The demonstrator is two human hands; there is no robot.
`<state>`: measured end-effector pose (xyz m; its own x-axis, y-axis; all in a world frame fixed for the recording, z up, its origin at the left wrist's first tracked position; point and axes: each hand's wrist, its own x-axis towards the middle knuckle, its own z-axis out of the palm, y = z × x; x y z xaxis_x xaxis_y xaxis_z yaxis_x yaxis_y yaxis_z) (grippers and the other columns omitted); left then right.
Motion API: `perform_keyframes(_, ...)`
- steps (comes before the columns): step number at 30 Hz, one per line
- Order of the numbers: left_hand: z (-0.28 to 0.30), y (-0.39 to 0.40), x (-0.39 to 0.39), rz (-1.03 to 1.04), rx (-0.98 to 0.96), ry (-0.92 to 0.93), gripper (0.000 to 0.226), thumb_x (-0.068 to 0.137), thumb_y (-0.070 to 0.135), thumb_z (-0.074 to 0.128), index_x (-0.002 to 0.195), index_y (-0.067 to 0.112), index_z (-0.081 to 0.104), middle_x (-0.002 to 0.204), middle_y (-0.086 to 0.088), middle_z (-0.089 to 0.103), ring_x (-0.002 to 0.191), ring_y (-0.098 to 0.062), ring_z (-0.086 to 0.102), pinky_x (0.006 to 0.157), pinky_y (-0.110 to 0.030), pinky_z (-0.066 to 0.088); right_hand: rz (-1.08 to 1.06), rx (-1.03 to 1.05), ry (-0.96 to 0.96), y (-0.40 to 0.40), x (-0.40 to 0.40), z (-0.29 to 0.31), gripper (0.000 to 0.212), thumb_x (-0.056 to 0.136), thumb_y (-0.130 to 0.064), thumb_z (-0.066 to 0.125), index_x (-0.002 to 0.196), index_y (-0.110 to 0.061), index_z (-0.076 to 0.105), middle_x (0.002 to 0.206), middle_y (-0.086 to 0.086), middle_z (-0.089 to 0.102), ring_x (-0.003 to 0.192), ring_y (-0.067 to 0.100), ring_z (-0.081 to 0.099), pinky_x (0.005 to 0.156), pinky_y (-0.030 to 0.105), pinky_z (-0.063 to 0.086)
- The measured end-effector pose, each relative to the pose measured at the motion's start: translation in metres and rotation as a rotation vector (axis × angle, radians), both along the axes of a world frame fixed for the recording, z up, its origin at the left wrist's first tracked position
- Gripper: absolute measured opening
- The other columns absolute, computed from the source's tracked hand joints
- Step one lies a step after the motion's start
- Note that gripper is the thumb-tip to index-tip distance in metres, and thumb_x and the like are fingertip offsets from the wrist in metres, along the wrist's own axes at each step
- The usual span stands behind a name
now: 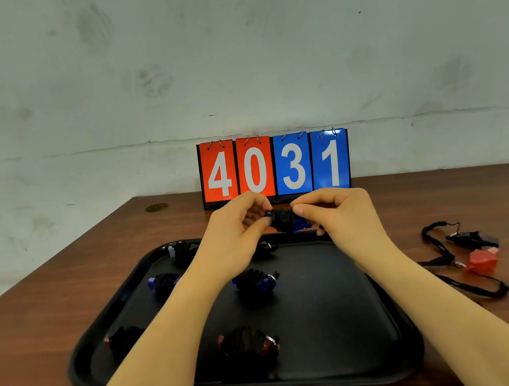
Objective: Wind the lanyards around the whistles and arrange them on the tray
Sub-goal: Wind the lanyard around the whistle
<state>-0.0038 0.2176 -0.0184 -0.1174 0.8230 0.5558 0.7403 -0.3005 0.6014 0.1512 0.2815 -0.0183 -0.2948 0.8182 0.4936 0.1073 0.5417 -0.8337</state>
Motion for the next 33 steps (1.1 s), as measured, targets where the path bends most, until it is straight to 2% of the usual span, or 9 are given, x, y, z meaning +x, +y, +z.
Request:
perform_keyframes(2,0.001,-0.001,-0.001,-0.020,-0.013,-0.014,0.018,0.088,0.009,0.057,0.093,0.026,0.055,0.086,0.015,0.057,0.084,0.000,0.056,0.075,0.001,0.040,0.032,-0.085,0.038,0.000,0.001,0.001,0.011,0.081,-0.012,0.067,0.081,-0.022,0.071,0.080,-0.007,0.069,0.070,0.005,0.061,0.056,0.015,0.049)
perform_keyframes(4,0.001,-0.002,-0.001,-0.033,-0.013,-0.038,0.019,0.088,0.008,0.057,0.092,0.027,0.055,0.086,0.014,0.059,0.085,0.000,0.057,0.075,0.001,0.040,0.072,-0.182,0.064,0.001,0.003,0.003,0.011,0.081,-0.012,0.067,0.081,-0.022,0.072,0.083,-0.004,0.070,0.074,0.007,0.062,0.059,0.019,0.050)
perform_keyframes(9,0.002,-0.002,0.000,-0.063,-0.009,-0.110,0.023,0.086,0.008,0.059,0.089,0.030,0.056,0.087,0.012,0.061,0.087,-0.002,0.059,0.077,-0.002,0.043,0.153,-0.330,0.142,0.001,0.006,0.007,0.012,0.083,-0.010,0.064,0.080,-0.017,0.074,0.090,0.006,0.072,0.082,0.022,0.061,0.062,0.024,0.050)
perform_keyframes(13,0.003,-0.002,0.000,-0.073,-0.001,-0.159,0.023,0.086,0.007,0.060,0.087,0.031,0.057,0.087,0.011,0.062,0.087,-0.003,0.060,0.077,-0.007,0.046,0.214,-0.410,0.196,0.001,0.007,0.009,0.011,0.083,-0.007,0.063,0.081,-0.012,0.072,0.089,0.008,0.072,0.070,0.020,0.058,0.062,0.025,0.049)
perform_keyframes(16,0.004,-0.002,0.001,-0.083,0.013,-0.211,0.025,0.085,0.005,0.060,0.087,0.030,0.058,0.086,0.010,0.062,0.087,-0.005,0.060,0.079,-0.015,0.049,0.241,-0.456,0.264,0.001,0.006,0.009,0.007,0.083,-0.005,0.063,0.084,-0.008,0.069,0.085,0.008,0.070,0.057,0.015,0.055,0.058,0.025,0.049)
perform_keyframes(21,0.005,0.000,0.001,-0.078,0.045,-0.349,0.024,0.084,0.004,0.061,0.086,0.028,0.058,0.086,0.008,0.062,0.087,-0.010,0.062,0.083,-0.022,0.050,0.270,-0.420,0.320,-0.001,0.002,0.003,0.015,0.085,0.004,0.056,0.085,-0.007,0.066,0.070,0.009,0.065,0.055,0.013,0.054,0.058,0.024,0.049)
perform_keyframes(25,0.004,0.001,0.001,-0.024,0.111,-0.436,0.024,0.085,0.003,0.060,0.085,0.026,0.056,0.084,0.005,0.063,0.084,-0.014,0.064,0.084,-0.025,0.050,0.335,-0.341,0.323,-0.005,-0.002,0.001,0.013,0.083,0.002,0.059,0.088,-0.005,0.068,0.072,0.006,0.069,0.061,0.012,0.060,0.066,0.024,0.054)
perform_keyframes(33,0.000,0.002,0.004,0.035,0.121,-0.314,0.023,0.085,0.008,0.061,0.089,0.029,0.053,0.082,0.002,0.068,0.078,-0.007,0.067,0.082,-0.031,0.054,0.319,-0.344,0.391,-0.008,-0.006,-0.001,0.008,0.081,-0.008,0.061,0.081,-0.009,0.070,0.071,0.006,0.068,0.063,0.013,0.060,0.071,0.028,0.053)
